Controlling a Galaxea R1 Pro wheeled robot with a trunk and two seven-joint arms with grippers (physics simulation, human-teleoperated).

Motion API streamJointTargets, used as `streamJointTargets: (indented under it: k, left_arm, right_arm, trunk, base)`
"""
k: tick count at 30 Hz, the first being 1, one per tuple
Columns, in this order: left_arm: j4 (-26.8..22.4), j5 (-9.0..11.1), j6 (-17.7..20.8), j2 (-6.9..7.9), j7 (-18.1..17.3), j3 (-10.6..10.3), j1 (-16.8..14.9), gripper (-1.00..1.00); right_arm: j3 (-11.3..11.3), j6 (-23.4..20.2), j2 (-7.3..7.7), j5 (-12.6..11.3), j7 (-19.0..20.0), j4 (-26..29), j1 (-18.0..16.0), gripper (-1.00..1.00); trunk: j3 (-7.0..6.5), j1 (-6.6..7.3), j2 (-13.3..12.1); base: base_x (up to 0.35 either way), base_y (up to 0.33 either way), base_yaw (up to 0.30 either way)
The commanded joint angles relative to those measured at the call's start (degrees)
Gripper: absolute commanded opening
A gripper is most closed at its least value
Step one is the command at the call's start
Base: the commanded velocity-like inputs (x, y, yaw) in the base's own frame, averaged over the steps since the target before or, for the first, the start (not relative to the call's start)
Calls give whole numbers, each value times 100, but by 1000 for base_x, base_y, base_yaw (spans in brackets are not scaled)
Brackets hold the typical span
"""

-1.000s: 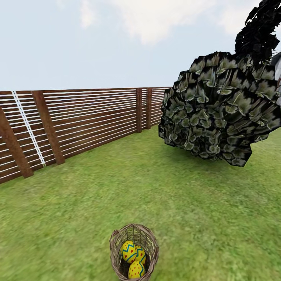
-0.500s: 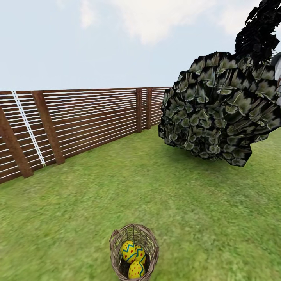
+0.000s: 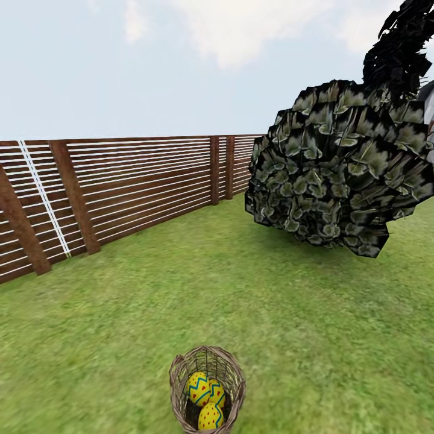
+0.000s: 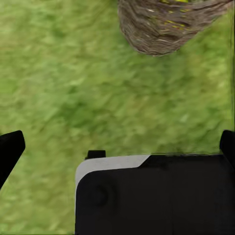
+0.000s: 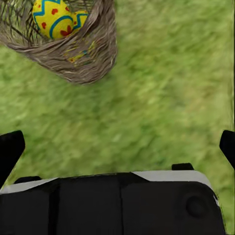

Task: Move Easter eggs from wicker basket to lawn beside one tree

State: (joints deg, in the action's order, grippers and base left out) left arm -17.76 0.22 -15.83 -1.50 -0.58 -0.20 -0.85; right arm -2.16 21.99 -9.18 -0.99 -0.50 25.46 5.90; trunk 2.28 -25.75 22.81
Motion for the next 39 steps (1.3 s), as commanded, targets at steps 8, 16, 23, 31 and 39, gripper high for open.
streamJointTargets:
  k: [8, 16, 23, 31, 39]
  left_arm:
    - [-2804, 22, 1641, 270, -100, 31, 126, 100]
    - [-4439, 22, 2856, 338, -124, 37, 222, 100]
    - [-4975, 12, 3278, 336, -123, 44, 221, 100]
    - [-5048, -31, 3476, 331, -118, 56, 213, 100]
    - [-5037, -63, 3646, 343, -123, 55, 191, 100]
  right_arm:
    - [53, -2060, -8, -467, 8, 3376, 1227, 100]
    - [96, -2530, -2, -595, -12, 3994, 1378, 100]
    - [88, -2587, 16, -610, -14, 4059, 1358, 100]
    - [66, -3468, 25, -607, -179, 4071, 767, 100]
    - [68, -4978, 7, -642, -914, 4066, -364, 100]
  trunk:
    - [13, -4, 11]
    - [13, -4, 11]
    - [13, -4, 11]
    - [13, -4, 11]
    - [13, -4, 11]
  base:
    - [0, 0, 0]
    - [0, 0, 0]
    - [0, 0, 0]
    - [0, 0, 0]
    - [0, 0, 0]
